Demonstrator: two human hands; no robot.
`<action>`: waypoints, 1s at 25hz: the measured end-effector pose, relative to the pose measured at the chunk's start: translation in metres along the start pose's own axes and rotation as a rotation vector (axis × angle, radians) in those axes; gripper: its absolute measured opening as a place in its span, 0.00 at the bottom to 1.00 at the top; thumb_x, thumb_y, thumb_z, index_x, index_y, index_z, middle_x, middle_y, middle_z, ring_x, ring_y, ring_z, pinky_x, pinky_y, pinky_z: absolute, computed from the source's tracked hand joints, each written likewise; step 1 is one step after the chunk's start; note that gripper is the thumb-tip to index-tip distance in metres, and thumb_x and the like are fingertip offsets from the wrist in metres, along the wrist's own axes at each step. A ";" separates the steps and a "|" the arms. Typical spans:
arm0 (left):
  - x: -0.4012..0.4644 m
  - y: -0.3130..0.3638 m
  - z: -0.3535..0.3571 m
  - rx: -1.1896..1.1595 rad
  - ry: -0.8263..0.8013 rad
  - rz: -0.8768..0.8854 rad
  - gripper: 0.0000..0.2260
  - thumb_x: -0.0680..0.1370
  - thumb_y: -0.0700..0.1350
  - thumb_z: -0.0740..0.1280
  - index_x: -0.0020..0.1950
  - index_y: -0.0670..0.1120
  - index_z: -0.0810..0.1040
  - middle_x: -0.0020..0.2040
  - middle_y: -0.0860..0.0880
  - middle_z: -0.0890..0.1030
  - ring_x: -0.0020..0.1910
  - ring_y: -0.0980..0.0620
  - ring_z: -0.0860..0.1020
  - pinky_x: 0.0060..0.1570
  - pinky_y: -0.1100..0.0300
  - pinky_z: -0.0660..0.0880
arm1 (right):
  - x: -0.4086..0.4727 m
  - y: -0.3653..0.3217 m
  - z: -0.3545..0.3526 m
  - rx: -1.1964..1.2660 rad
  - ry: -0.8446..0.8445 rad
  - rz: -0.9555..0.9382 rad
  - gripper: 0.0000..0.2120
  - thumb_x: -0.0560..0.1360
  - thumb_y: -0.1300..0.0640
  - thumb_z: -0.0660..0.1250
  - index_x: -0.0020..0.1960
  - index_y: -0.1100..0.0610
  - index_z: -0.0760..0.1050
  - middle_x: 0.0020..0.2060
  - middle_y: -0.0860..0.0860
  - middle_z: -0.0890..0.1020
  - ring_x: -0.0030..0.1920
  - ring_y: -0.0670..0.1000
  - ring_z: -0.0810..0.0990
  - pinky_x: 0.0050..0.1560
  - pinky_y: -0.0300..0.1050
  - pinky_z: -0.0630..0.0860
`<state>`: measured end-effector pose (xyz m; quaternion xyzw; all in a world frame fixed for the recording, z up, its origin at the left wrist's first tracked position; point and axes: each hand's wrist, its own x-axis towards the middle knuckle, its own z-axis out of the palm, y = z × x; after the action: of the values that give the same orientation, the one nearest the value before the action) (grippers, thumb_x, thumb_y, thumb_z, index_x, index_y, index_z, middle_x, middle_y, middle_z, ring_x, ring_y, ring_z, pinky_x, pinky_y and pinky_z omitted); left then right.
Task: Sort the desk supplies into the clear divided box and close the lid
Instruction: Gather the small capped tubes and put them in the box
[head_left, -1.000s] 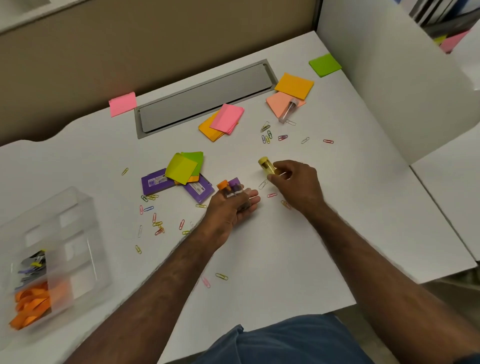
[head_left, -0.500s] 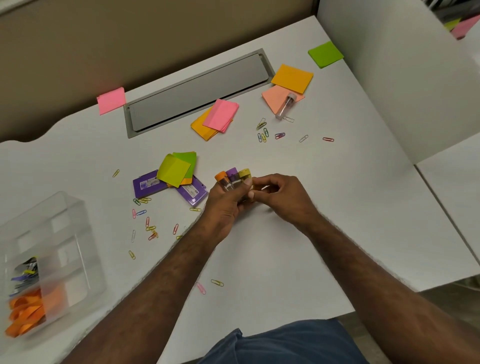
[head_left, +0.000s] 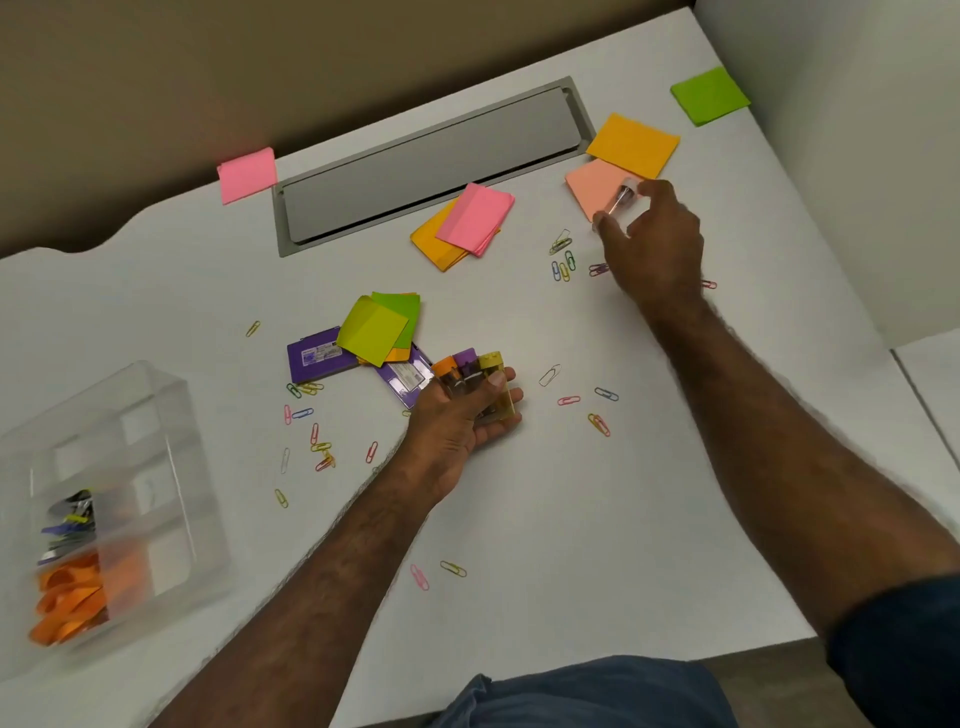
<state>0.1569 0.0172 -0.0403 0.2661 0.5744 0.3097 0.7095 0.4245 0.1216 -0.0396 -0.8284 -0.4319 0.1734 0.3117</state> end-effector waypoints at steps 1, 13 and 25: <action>-0.003 -0.001 -0.004 0.001 0.011 -0.008 0.15 0.78 0.42 0.73 0.64 0.43 0.80 0.58 0.43 0.86 0.57 0.41 0.86 0.52 0.42 0.84 | 0.010 -0.002 0.002 -0.018 0.003 0.019 0.33 0.75 0.36 0.70 0.72 0.55 0.70 0.62 0.55 0.82 0.63 0.57 0.79 0.64 0.52 0.75; -0.035 0.000 -0.047 -0.054 0.058 0.010 0.20 0.75 0.46 0.74 0.65 0.41 0.79 0.59 0.40 0.85 0.58 0.38 0.85 0.56 0.41 0.82 | -0.017 -0.013 0.022 -0.073 -0.080 -0.027 0.26 0.73 0.51 0.73 0.70 0.52 0.72 0.60 0.57 0.79 0.61 0.59 0.79 0.61 0.52 0.75; -0.113 -0.007 -0.128 -0.121 0.082 0.112 0.14 0.79 0.44 0.72 0.65 0.45 0.80 0.58 0.43 0.86 0.57 0.41 0.86 0.59 0.39 0.81 | -0.267 -0.100 0.022 0.345 -0.535 -0.097 0.17 0.76 0.55 0.70 0.65 0.49 0.79 0.47 0.47 0.85 0.47 0.51 0.85 0.53 0.55 0.84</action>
<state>0.0153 -0.0693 0.0028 0.2416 0.5672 0.3937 0.6819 0.2002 -0.0472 0.0157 -0.6668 -0.5017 0.4408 0.3308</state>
